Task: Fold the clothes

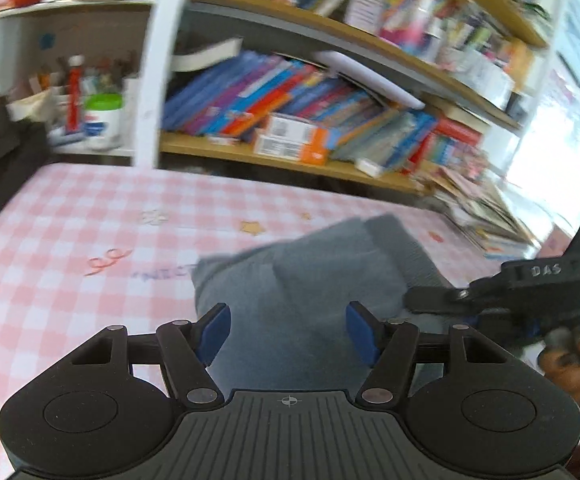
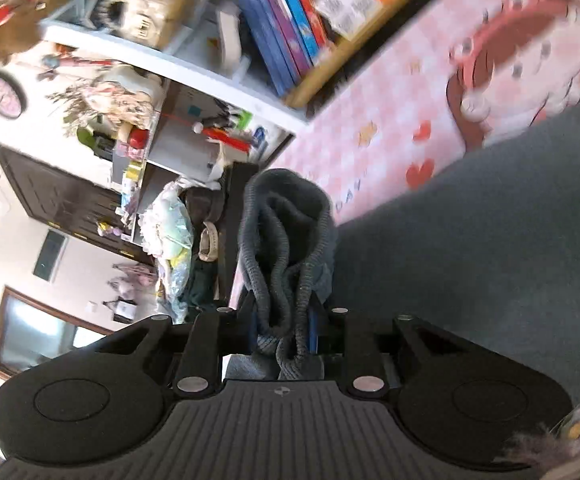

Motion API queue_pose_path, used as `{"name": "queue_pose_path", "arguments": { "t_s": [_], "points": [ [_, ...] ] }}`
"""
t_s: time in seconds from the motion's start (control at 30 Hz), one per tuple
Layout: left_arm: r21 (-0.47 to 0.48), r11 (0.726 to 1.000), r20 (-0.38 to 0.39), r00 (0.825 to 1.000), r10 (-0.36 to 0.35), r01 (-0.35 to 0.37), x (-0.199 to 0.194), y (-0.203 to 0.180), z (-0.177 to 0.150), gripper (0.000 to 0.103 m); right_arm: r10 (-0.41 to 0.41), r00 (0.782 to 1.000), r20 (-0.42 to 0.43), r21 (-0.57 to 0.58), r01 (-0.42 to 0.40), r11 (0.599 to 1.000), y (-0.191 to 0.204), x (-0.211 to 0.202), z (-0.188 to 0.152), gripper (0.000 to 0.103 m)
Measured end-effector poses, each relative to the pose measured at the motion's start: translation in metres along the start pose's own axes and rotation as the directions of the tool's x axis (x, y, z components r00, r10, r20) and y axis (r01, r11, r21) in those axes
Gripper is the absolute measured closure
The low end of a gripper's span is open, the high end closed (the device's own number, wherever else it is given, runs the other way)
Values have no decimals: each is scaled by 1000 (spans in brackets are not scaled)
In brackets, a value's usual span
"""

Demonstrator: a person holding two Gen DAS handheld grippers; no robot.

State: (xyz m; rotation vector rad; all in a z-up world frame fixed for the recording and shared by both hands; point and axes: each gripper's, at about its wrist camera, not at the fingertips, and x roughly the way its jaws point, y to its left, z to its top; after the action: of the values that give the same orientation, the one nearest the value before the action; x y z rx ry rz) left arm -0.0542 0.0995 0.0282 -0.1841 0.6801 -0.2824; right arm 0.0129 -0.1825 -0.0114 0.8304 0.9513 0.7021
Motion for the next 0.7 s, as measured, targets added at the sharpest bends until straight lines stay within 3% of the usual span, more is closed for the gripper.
{"name": "queue_pose_path", "arguments": {
  "t_s": [0.13,0.2,0.33,0.5,0.57,0.63,0.7],
  "points": [
    [37,999,-132,991,-28,34,23,-4,-6,40,-194,980,-45,152,199,968,-41,4,-9,80],
    [54,998,-177,984,-26,36,31,-6,-9,40,-228,972,-51,190,234,954,-51,9,-14,72],
    [87,996,-123,992,-21,32,22,-11,-7,40,-274,961,22,110,270,957,-34,-1,-15,55],
    [148,986,-33,997,-77,81,7,-22,-2,41,-325,930,171,-27,334,942,-11,-18,-16,58],
    [183,976,-57,992,-111,120,9,-28,-2,59,-307,927,218,-115,336,935,0,-22,-14,67],
    [223,963,-115,985,-127,150,14,-35,-5,82,-245,944,223,-213,292,932,9,-21,-16,78],
    [258,952,-183,976,-117,162,21,-41,-11,87,-219,956,194,-285,269,920,15,-14,-16,85]
  ]
}}
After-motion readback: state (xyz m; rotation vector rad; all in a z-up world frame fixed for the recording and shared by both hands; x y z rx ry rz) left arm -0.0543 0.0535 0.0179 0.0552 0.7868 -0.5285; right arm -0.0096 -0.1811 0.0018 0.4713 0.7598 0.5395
